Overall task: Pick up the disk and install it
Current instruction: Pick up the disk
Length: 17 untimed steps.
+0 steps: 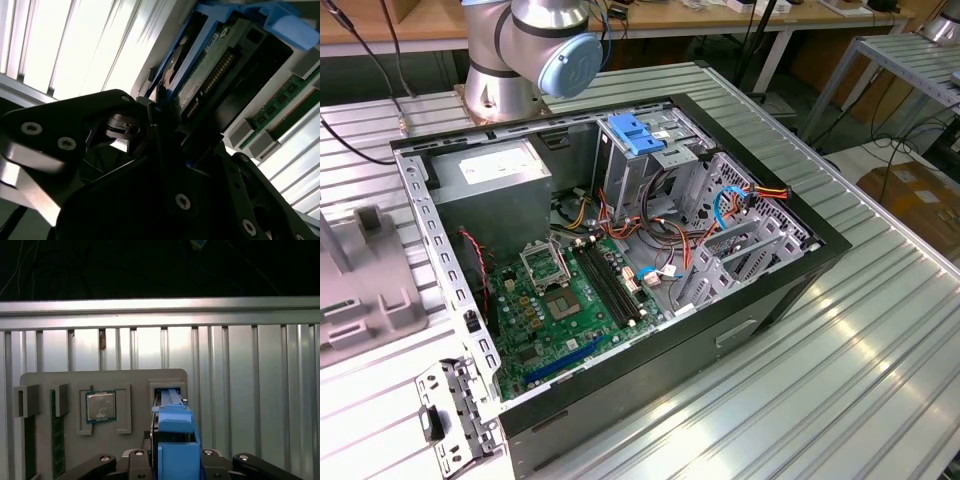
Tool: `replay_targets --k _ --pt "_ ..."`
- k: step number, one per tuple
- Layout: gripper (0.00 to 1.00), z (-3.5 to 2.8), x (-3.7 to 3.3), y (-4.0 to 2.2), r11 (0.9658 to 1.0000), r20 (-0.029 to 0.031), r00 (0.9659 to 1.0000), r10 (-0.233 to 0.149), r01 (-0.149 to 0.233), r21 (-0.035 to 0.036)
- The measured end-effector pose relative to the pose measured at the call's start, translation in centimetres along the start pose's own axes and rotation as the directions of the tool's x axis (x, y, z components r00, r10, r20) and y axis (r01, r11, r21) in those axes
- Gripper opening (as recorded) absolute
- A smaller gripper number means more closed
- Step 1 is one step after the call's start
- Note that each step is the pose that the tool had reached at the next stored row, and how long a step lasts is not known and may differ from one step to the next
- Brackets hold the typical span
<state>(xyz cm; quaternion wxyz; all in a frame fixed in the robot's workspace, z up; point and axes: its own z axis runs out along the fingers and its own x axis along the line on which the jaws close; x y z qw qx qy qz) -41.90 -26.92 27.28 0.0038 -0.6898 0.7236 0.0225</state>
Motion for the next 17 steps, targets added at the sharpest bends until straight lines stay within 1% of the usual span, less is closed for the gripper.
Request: replay_targets --k 1,3,7,9,10,12,17 --pt "0.36 0.00 0.00 0.00 0.9999 0.0003 0.9999 0.014 -0.014 0.0004" --pt "0.36 0.00 0.00 0.00 0.9996 0.0007 0.9996 0.028 -0.028 0.0009" --pt "0.36 0.00 0.00 0.00 0.9996 0.0008 0.9996 0.027 -0.027 0.0010" --pt "0.36 0.01 0.01 0.00 1.0000 -0.0001 1.0000 -0.001 0.001 0.0000" --pt "0.36 0.01 0.01 0.00 0.9997 -0.0007 0.9997 -0.024 0.024 -0.0008" --pt "0.36 0.00 0.00 0.00 0.9982 -0.0017 0.9982 -0.060 0.060 -0.0023" --pt "0.36 0.01 0.00 0.00 0.9979 -0.0018 0.9979 -0.065 0.065 -0.0025"
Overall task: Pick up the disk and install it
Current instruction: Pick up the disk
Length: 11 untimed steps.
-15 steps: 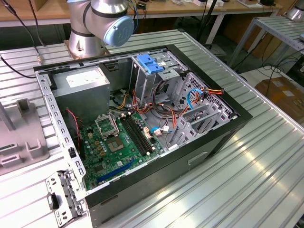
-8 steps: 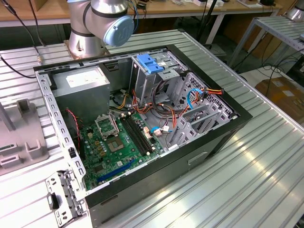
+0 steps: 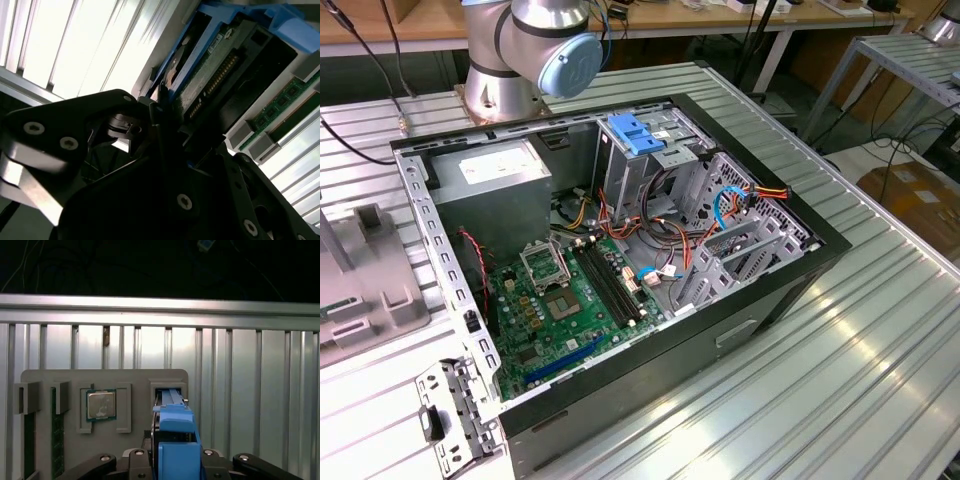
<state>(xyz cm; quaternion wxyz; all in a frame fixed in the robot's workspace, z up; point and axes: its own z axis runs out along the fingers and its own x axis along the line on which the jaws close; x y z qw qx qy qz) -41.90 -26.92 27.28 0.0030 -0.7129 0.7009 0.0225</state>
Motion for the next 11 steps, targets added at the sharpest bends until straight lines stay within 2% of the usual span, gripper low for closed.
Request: replay_targets --k 2,4,11 --pt "0.36 -0.08 -0.01 0.00 0.9999 -0.0003 0.9999 -0.011 0.011 -0.0002" --pt "0.36 -0.79 -0.03 0.02 0.9999 -0.0003 0.9999 -0.011 0.011 -0.0002" --pt "0.36 -1.21 -0.04 0.03 0.9999 -0.0003 0.9999 -0.011 0.011 -0.0004"
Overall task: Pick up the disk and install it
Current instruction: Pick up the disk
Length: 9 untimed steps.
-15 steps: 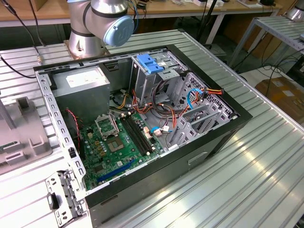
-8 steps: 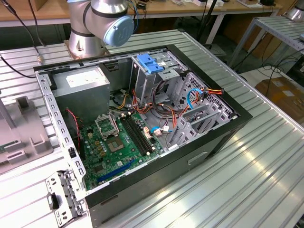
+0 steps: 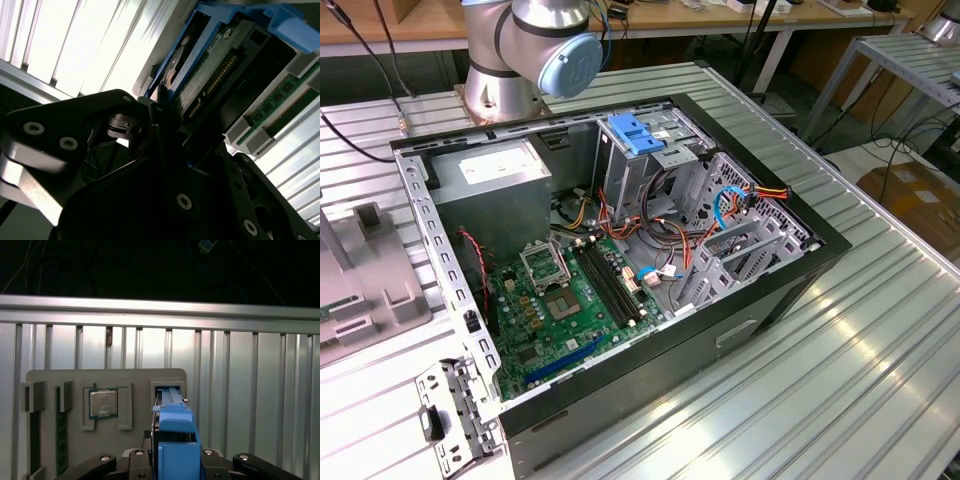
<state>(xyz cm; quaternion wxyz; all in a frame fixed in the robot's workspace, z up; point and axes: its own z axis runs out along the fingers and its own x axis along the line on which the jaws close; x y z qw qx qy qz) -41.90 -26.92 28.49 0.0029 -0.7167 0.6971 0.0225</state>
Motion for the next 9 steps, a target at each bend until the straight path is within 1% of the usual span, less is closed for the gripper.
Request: replay_targets --k 9 --pt "0.36 -0.55 -0.02 0.02 1.0000 0.0000 1.0000 0.000 0.000 0.0000"
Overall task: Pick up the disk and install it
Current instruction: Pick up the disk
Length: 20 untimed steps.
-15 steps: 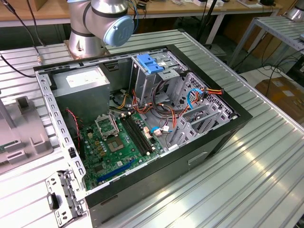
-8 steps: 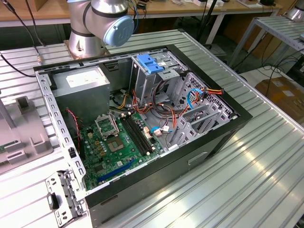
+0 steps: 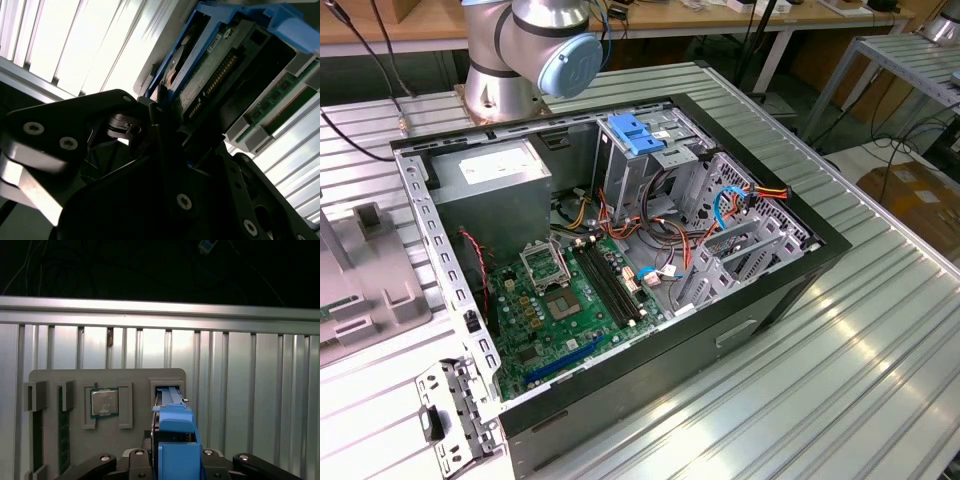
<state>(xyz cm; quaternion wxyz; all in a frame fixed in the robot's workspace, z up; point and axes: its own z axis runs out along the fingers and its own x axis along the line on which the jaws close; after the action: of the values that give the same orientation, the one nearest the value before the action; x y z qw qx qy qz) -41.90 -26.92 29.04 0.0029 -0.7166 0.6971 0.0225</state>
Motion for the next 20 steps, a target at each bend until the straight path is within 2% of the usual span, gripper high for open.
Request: replay_targets --k 20 --pt "0.36 -1.61 -0.06 0.04 1.0000 0.0000 1.0000 0.000 0.000 0.0000"
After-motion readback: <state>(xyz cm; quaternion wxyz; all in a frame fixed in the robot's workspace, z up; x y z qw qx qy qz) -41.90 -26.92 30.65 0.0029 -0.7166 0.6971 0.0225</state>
